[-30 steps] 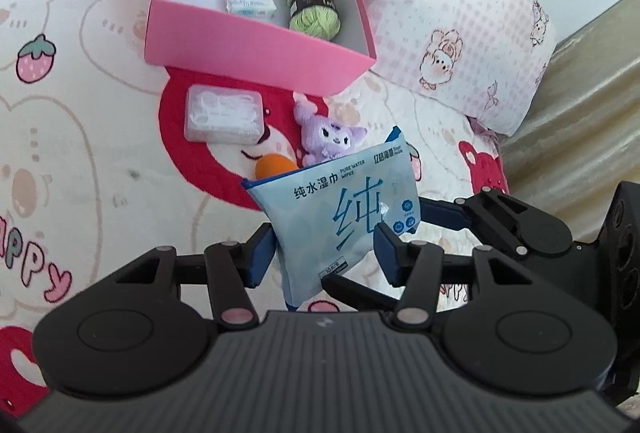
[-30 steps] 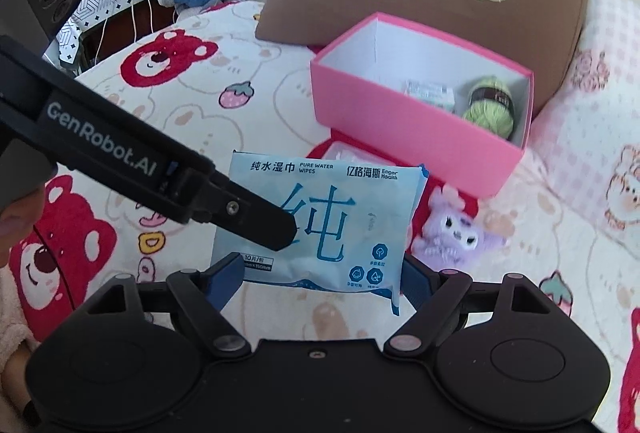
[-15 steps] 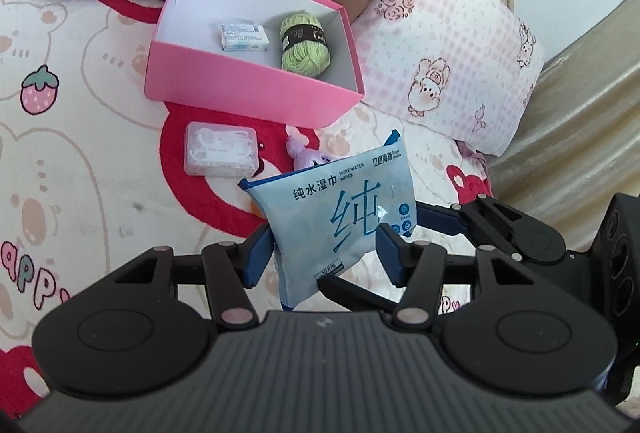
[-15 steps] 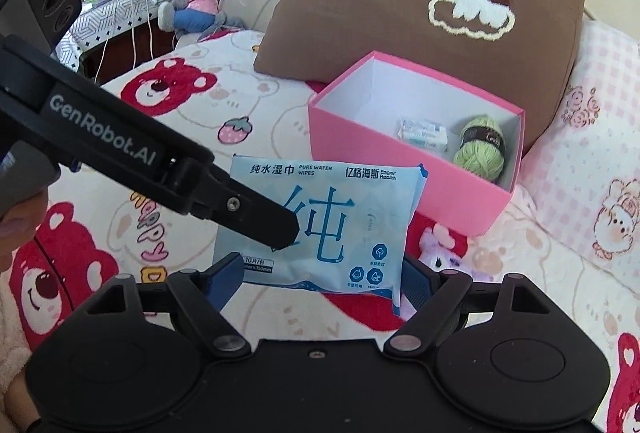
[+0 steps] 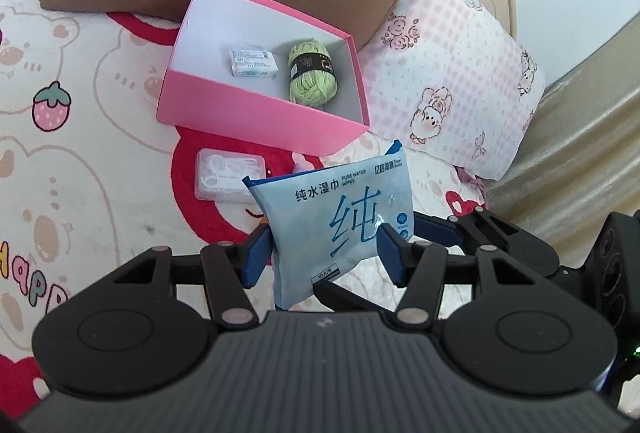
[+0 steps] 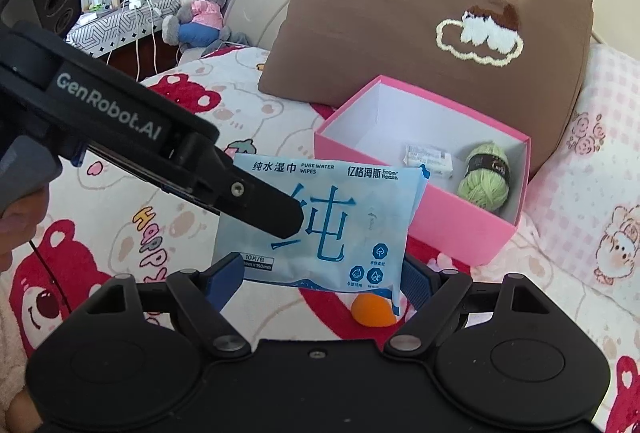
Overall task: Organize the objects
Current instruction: 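Lift the wipes pack with the left tool toward the pink box, then lower the wipes pack into the pink box beside the yarn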
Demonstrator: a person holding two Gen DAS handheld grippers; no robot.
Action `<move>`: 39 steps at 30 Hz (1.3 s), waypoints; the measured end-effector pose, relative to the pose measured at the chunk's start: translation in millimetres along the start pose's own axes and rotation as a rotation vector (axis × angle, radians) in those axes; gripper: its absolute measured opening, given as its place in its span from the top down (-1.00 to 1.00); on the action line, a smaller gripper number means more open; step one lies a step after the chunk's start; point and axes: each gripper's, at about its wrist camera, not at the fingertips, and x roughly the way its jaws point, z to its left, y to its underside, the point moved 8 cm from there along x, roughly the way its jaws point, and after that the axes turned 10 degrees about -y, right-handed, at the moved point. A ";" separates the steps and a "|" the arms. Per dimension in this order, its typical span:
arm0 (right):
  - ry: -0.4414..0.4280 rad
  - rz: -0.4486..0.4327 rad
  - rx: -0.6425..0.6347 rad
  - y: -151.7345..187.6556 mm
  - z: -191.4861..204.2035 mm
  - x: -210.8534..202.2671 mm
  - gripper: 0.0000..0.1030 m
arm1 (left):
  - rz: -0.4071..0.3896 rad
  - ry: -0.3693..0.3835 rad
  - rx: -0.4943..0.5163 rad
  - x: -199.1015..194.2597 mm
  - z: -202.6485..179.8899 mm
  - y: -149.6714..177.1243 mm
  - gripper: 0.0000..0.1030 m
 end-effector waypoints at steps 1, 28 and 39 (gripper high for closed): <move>0.002 -0.003 -0.004 -1.9 0.0 -0.6 -0.67 | -0.003 0.000 0.001 -1.0 -0.1 -1.0 -0.08; 0.052 -0.057 -0.059 -69.2 -13.3 12.8 -0.73 | -0.119 -0.039 0.035 -17.8 -2.7 -75.4 -0.13; 0.013 -0.056 0.001 -95.2 -42.7 34.9 -0.73 | -0.114 -0.081 0.075 3.3 -3.8 -114.4 -0.17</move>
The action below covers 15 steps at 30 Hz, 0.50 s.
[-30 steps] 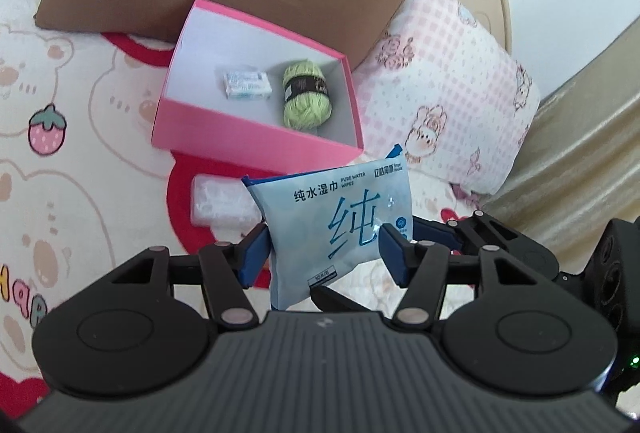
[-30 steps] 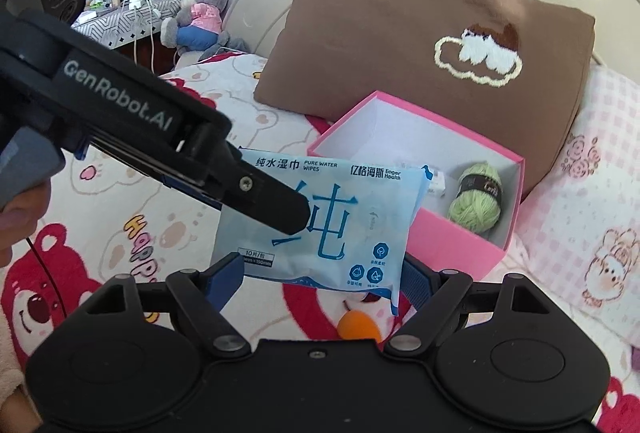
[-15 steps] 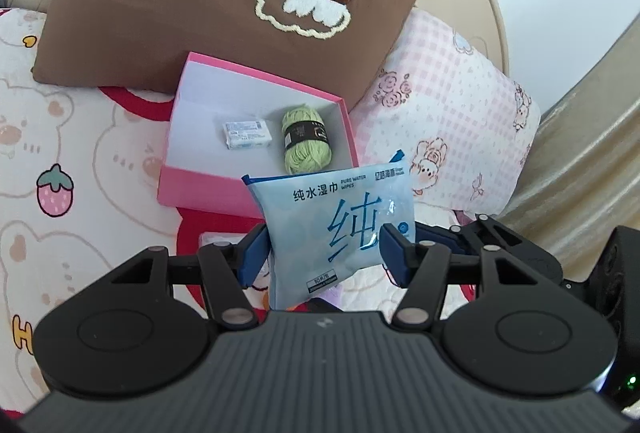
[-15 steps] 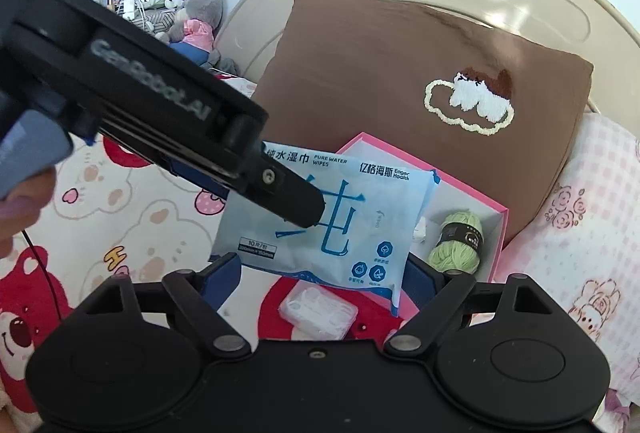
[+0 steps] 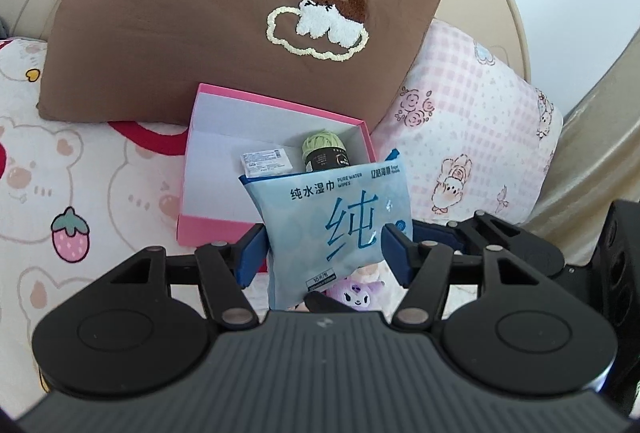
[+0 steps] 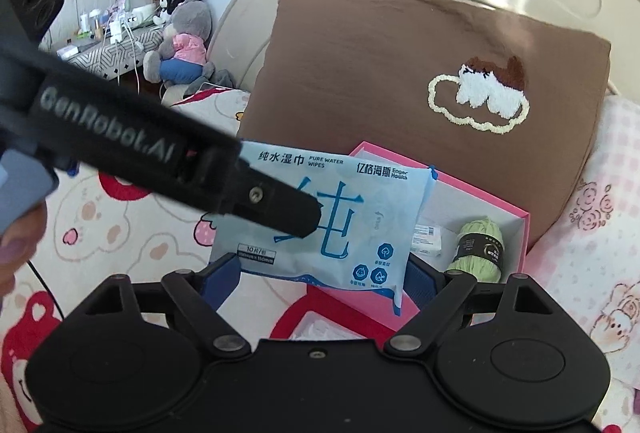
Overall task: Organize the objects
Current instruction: 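Lower the wipes pack into the pink box beside the yarn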
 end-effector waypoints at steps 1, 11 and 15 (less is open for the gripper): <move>0.011 0.005 -0.018 -0.9 -2.3 1.6 -0.73 | 0.004 0.002 0.002 4.7 -1.2 -2.2 -0.17; 0.114 0.038 -0.129 -13.3 -49.5 34.7 -0.72 | 0.093 -0.004 -0.022 88.7 -7.1 -29.7 -0.17; 0.100 0.056 -0.064 -18.1 -74.4 54.8 -0.72 | 0.086 -0.051 -0.013 117.4 -8.3 -41.1 -0.17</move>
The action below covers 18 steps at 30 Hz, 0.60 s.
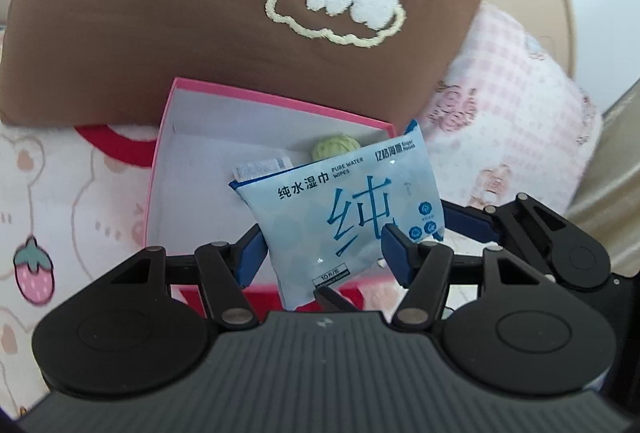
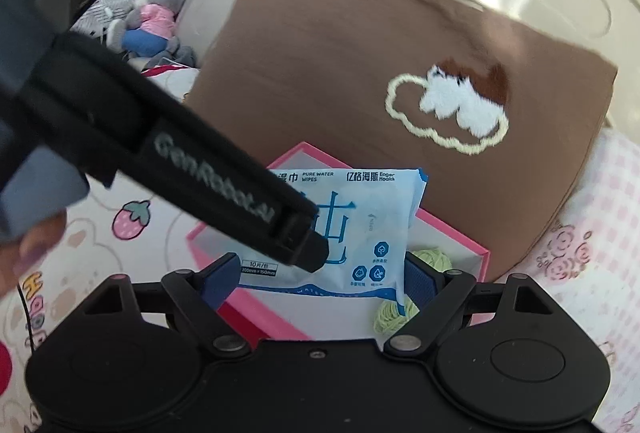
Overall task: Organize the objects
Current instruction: 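Lower the wipes pack into the pink box beside the yarn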
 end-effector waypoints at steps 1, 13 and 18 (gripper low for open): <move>-0.005 0.010 0.017 1.6 -4.4 5.9 -0.71 | 0.006 -0.006 0.002 7.3 -0.2 -2.7 -0.17; -0.114 0.135 0.309 32.6 -59.9 76.5 -0.46 | 0.119 -0.082 -0.054 101.7 8.1 -4.8 -0.17; -0.141 0.162 0.379 47.1 -71.0 97.1 -0.27 | 0.157 -0.087 -0.060 125.2 17.9 0.8 -0.16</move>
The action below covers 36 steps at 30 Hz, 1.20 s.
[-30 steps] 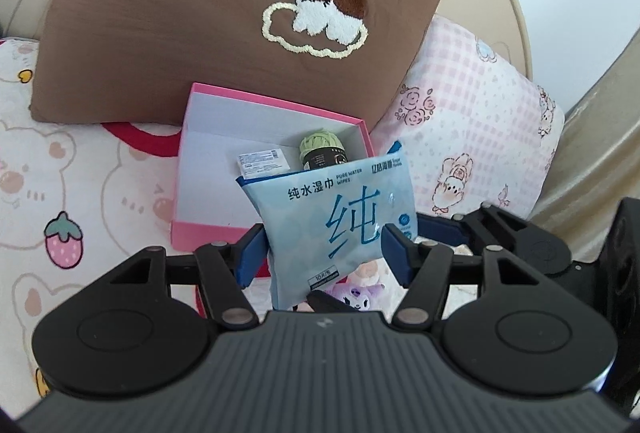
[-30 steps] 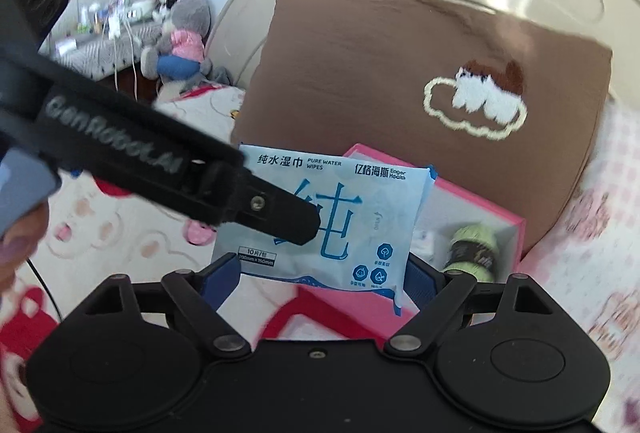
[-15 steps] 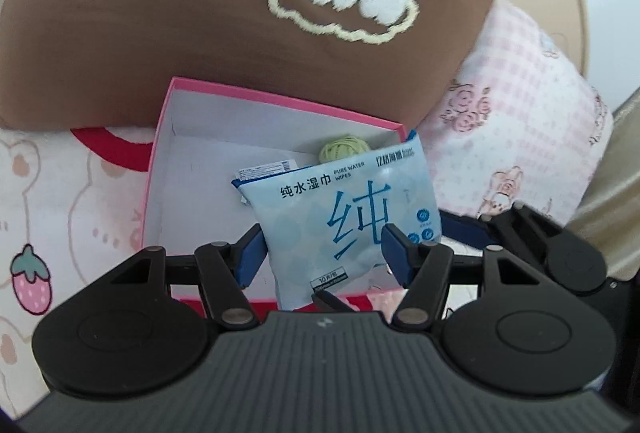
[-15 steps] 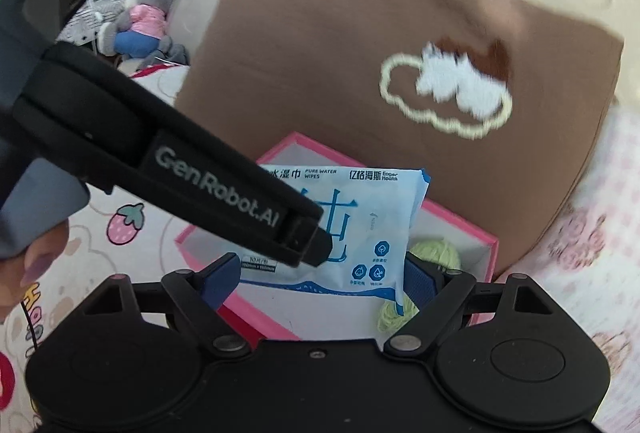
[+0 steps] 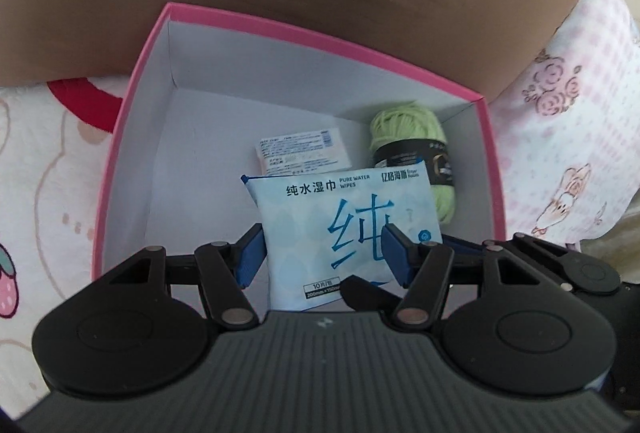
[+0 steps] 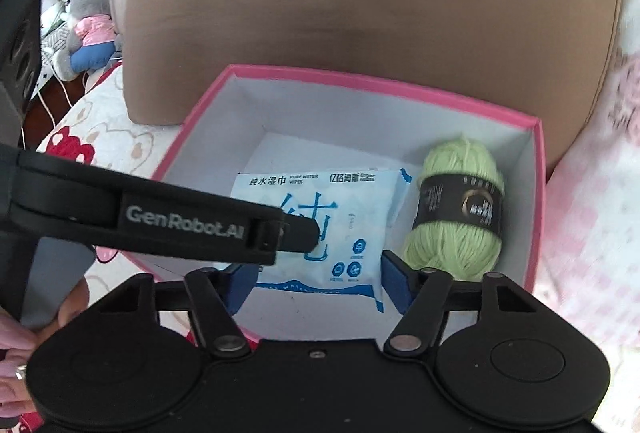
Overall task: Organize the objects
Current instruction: 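Lower the wipes pack into the pink box beside the yarn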
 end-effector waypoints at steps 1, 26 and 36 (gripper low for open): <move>-0.002 0.001 0.002 3.2 -1.1 4.0 -0.26 | 0.002 -0.004 -0.001 3.7 1.5 0.4 -0.16; 0.088 0.055 0.182 18.8 -29.0 56.0 -0.08 | 0.038 -0.083 0.004 64.6 10.4 12.3 0.07; 0.081 0.123 0.294 14.2 -36.4 63.1 -0.02 | 0.041 -0.112 -0.024 68.8 19.5 2.9 0.08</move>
